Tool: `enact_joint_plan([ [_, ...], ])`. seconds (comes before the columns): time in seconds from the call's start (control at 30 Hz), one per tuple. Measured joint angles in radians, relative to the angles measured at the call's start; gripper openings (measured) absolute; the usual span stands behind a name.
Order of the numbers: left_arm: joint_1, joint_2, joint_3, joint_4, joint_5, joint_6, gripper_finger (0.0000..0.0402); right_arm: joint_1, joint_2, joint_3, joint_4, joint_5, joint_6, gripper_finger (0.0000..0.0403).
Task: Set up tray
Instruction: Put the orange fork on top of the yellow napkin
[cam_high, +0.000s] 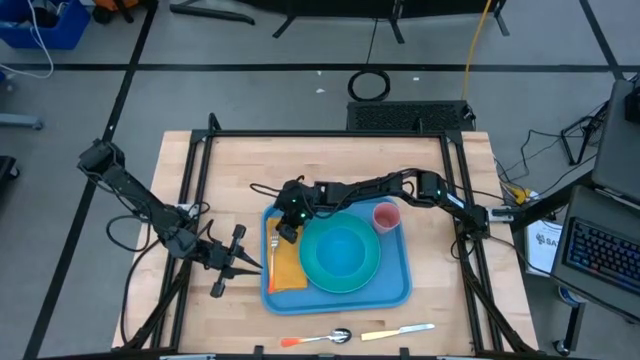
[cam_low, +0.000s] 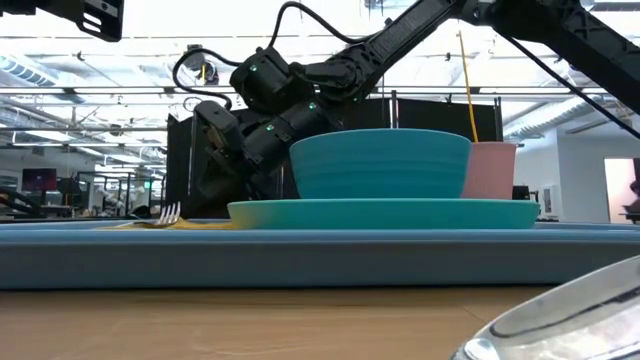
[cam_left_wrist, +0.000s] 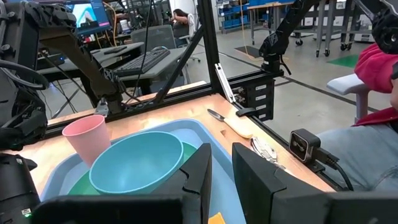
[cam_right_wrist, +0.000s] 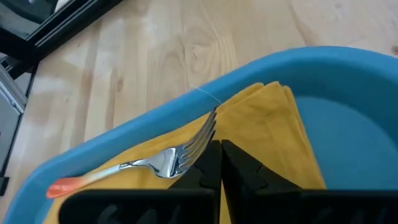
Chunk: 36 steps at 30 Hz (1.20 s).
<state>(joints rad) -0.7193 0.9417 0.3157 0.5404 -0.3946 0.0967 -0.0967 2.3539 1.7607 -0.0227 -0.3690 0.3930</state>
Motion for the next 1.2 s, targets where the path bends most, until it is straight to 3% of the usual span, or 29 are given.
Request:
enact_joint_plan([
  [0.4, 0.0, 0.0, 0.0, -0.012, 0.0, 0.0, 0.0069, 0.002, 0.0, 0.0, 0.008, -0.027, -0.136, 0.0],
  [0.6, 0.0, 0.0, 0.0, -0.015, 0.0, -0.002, 0.0069, 0.006, 0.0, 0.0, 0.013, -0.017, -0.125, 0.0],
  [0.7, 0.0, 0.0, 0.0, -0.015, 0.0, -0.005, 0.0069, 0.008, 0.0, 0.0, 0.012, 0.059, -0.05, 0.0],
  [0.83, 0.0, 0.0, 0.0, -0.014, 0.0, -0.006, 0.0069, 0.008, 0.0, 0.0, 0.004, 0.08, -0.061, 0.0],
  [1.2, 0.0, 0.0, 0.0, -0.021, 0.0, -0.021, 0.0069, 0.009, -0.023, 0.0, 0.12, 0.051, -0.084, 0.0019],
])
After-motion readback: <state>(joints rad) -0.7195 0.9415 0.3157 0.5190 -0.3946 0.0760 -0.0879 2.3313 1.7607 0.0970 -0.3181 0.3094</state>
